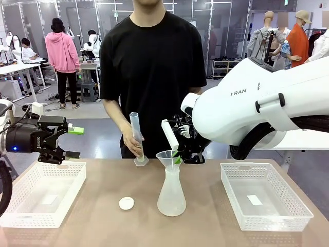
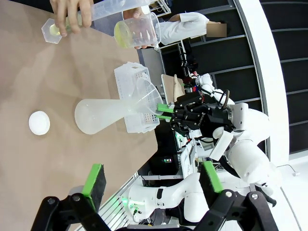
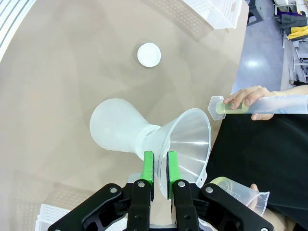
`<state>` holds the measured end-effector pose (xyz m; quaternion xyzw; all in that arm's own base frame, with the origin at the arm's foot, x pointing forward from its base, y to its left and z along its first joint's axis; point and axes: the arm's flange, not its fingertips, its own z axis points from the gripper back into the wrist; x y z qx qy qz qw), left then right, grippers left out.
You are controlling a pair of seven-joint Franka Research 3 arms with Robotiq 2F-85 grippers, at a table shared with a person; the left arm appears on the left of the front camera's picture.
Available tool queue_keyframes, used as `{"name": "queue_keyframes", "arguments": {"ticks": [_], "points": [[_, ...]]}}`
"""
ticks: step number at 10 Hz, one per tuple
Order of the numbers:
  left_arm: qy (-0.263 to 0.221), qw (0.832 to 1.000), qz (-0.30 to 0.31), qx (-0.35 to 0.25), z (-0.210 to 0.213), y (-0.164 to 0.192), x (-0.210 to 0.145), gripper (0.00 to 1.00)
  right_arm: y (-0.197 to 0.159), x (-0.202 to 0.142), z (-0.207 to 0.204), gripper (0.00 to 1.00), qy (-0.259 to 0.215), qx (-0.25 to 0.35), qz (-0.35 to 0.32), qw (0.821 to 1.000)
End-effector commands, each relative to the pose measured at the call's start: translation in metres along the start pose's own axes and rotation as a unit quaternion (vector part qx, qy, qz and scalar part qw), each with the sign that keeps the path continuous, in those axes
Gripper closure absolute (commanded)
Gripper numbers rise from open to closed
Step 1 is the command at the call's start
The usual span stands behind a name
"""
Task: Prepare the solutions needed for the experiment.
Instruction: Once the solution is in the Big flask , pick up the Plastic Funnel and place it back into the right Organizing basket.
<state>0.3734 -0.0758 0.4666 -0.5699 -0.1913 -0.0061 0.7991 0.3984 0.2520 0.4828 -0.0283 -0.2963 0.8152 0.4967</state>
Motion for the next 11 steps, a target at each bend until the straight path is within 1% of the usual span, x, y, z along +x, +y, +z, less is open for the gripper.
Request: {"name": "queue_keyframes", "arguments": {"ticks": [1,2,3,5,6,7,8,9,10,11], "points": [[-0.004,1.0,0.007,-0.013,-0.002,-0.003,0.0,0.0,0.0,0.018,0.021,0.84,0.001,-0.016,0.011,1.0],[-0.004,1.0,0.007,-0.013,-0.002,-0.003,0.0,0.0,0.003,0.024,0.04,0.84,0.02,-0.022,-0.007,1.0],[-0.004,1.0,0.007,-0.013,-0.002,-0.003,0.0,0.0,0.008,0.025,0.055,0.84,0.02,-0.037,-0.024,0.999],[-0.004,1.0,0.007,-0.013,-0.002,-0.003,0.0,0.0,0.017,0.016,0.074,0.84,0.016,-0.044,-0.037,0.998],[-0.004,1.0,0.007,-0.013,-0.002,-0.003,0.0,0.0,0.028,0.002,0.09,0.84,0.014,-0.048,-0.099,0.994],[-0.004,1.0,0.007,-0.013,-0.002,-0.003,0.0,0.0,0.041,-0.01,0.107,0.84,0.025,-0.064,-0.139,0.988],[-0.004,1.0,0.007,-0.013,-0.002,-0.003,0.0,0.0,0.055,-0.021,0.124,0.84,-0.006,-0.077,-0.206,0.976],[-0.004,1.0,0.007,-0.013,-0.002,-0.003,0.0,0.0,0.068,-0.034,0.135,0.84,-0.052,-0.069,-0.314,0.946],[-0.004,1.0,0.007,-0.013,-0.002,-0.003,0.0,0.0,0.082,-0.049,0.14,0.84,-0.062,-0.067,-0.384,0.919],[-0.004,1.0,0.007,-0.013,-0.002,-0.003,0.0,0.0,0.095,-0.059,0.146,0.84,-0.109,-0.095,-0.439,0.887]]}}
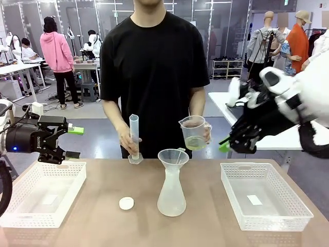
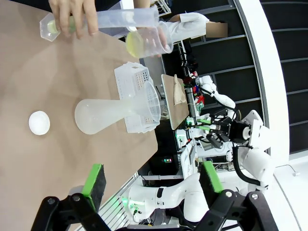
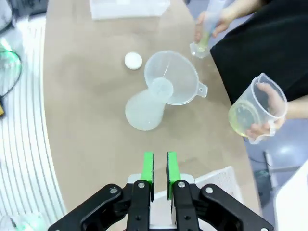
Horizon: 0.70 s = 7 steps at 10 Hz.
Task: Prepare the solutions needed for the experiment.
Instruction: Once the solution is in the Big flask , pick up the Plastic Funnel and place it back into the right Organizing basket.
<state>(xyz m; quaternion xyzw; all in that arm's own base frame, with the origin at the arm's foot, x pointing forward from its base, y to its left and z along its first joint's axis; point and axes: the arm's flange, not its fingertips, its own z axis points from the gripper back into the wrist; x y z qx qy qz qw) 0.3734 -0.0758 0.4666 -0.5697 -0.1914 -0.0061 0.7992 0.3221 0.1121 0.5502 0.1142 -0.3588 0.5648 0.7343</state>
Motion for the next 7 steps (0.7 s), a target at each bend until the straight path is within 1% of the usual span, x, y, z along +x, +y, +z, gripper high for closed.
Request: {"name": "queue_keyframes", "arguments": {"ticks": [1,2,3,5,6,7], "points": [[-0.004,1.0,0.007,-0.013,-0.002,-0.003,0.0,0.0,0.023,-0.025,0.009,0.84,-0.047,-0.045,-0.121,0.991],[-0.004,1.0,0.007,-0.013,-0.002,-0.003,0.0,0.0,0.031,-0.021,0.012,0.84,-0.065,-0.051,-0.062,0.995],[-0.004,1.0,0.007,-0.013,-0.002,-0.003,0.0,0.0,-0.008,-0.006,0.013,0.84,-0.024,-0.005,-0.065,0.998],[-0.004,1.0,0.007,-0.013,-0.002,-0.003,0.0,0.0,-0.008,-0.006,0.013,0.84,-0.024,-0.005,-0.065,0.998],[-0.004,1.0,0.007,-0.013,-0.002,-0.003,0.0,0.0,-0.009,-0.004,0.022,0.84,-0.039,-0.017,-0.077,0.996],[-0.004,1.0,0.007,-0.013,-0.002,-0.003,0.0,0.0,-0.02,0.007,0.008,0.84,-0.049,0.033,-0.19,0.98]]}}
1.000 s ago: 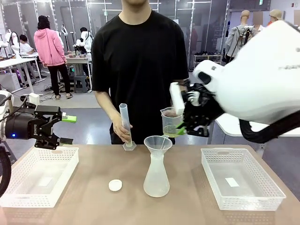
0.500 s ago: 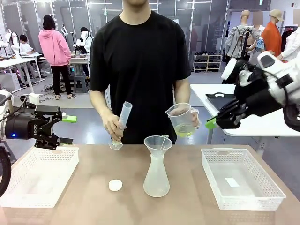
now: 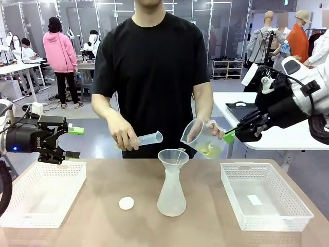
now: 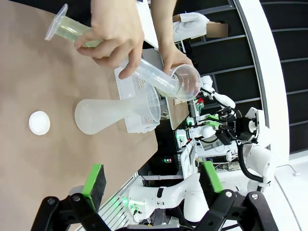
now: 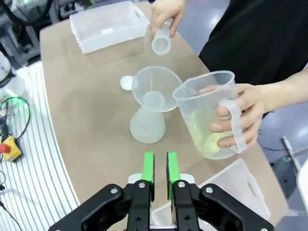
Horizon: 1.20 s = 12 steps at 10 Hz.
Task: Prepare the solutions needed for the experiment.
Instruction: Once the solution is in the Big flask , pick up the Plastic Funnel and place it back into the right Organizing basket.
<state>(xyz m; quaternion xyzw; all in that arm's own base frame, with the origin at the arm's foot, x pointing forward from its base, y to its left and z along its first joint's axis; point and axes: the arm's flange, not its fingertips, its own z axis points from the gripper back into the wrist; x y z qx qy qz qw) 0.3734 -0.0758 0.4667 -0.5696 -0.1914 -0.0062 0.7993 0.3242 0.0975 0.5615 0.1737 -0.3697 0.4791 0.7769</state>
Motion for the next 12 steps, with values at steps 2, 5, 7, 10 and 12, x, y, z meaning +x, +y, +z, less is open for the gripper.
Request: {"name": "queue_keyframes", "arguments": {"ticks": [2,5,7,10,12], "points": [[-0.004,1.0,0.007,-0.013,-0.002,-0.003,0.0,0.0,-0.027,-0.001,-0.006,0.84,-0.034,0.077,-0.249,0.965],[-0.004,1.0,0.007,-0.013,-0.002,-0.003,0.0,0.0,-0.038,-0.03,0.005,0.64,-0.048,0.145,-0.377,0.913],[-0.004,1.0,0.007,-0.013,-0.002,-0.003,0.0,0.0,-0.042,-0.045,0.009,0.44,-0.03,0.176,-0.418,0.891],[-0.004,1.0,0.007,-0.013,-0.002,-0.003,0.0,0.0,-0.051,-0.061,-0.007,0.13,-0.053,0.259,-0.453,0.852],[-0.004,1.0,0.007,-0.013,-0.002,-0.003,0.0,0.0,-0.058,-0.067,-0.018,0.0,-0.069,0.291,-0.492,0.818]]}}
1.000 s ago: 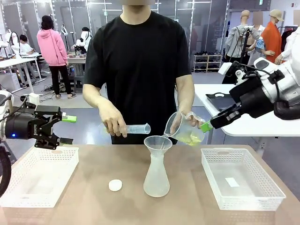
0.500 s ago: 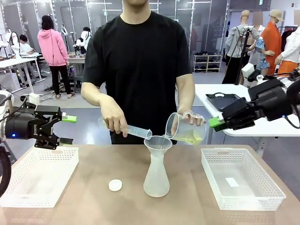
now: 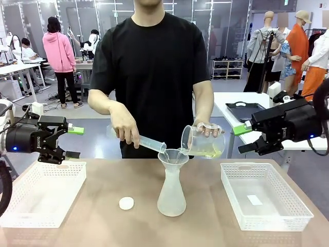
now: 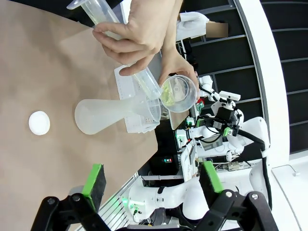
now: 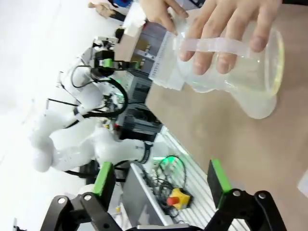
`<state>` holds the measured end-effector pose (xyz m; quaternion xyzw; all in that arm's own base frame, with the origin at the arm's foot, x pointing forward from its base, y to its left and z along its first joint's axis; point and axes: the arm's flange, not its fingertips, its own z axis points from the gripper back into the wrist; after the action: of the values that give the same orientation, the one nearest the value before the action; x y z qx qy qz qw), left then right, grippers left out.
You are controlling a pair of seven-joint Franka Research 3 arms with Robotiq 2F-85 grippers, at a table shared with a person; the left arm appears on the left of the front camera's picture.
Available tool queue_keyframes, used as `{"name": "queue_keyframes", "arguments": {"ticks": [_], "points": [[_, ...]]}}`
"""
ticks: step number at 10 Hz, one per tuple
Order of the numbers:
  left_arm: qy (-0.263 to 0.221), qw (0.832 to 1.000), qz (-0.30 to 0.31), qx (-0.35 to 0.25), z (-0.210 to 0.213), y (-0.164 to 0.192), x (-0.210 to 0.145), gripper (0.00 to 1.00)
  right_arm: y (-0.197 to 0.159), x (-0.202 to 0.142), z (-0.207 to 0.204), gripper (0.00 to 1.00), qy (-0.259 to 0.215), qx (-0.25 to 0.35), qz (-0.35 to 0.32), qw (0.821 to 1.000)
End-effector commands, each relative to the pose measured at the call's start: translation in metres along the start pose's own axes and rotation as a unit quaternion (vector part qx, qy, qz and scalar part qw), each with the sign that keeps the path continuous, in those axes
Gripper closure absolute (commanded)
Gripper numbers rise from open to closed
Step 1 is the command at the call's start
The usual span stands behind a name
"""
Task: Prepare the solutions needed for the experiment.
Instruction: Once the solution is in the Big flask , pick up the Plastic Funnel and place it back into the right Organizing basket.
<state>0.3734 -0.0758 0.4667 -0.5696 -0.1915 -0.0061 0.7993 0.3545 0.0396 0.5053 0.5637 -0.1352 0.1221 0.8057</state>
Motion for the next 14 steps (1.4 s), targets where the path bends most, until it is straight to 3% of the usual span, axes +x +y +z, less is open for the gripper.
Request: {"name": "queue_keyframes", "arguments": {"ticks": [1,7,8,14], "points": [[-0.004,1.0,0.007,-0.013,-0.002,-0.003,0.0,0.0,-0.009,0.01,0.0,0.0,-0.013,0.025,-0.045,0.999],[-0.004,1.0,0.007,-0.013,-0.002,-0.003,0.0,0.0,-0.02,0.007,-0.001,0.0,-0.047,0.056,-0.107,0.992],[-0.004,1.0,0.007,-0.013,-0.002,-0.003,0.0,0.0,-0.024,0.007,0.001,0.0,-0.04,0.052,-0.081,0.995],[-0.004,1.0,0.007,-0.013,-0.002,-0.003,0.0,0.0,-0.024,0.007,0.001,0.0,-0.04,0.052,-0.081,0.995]]}}
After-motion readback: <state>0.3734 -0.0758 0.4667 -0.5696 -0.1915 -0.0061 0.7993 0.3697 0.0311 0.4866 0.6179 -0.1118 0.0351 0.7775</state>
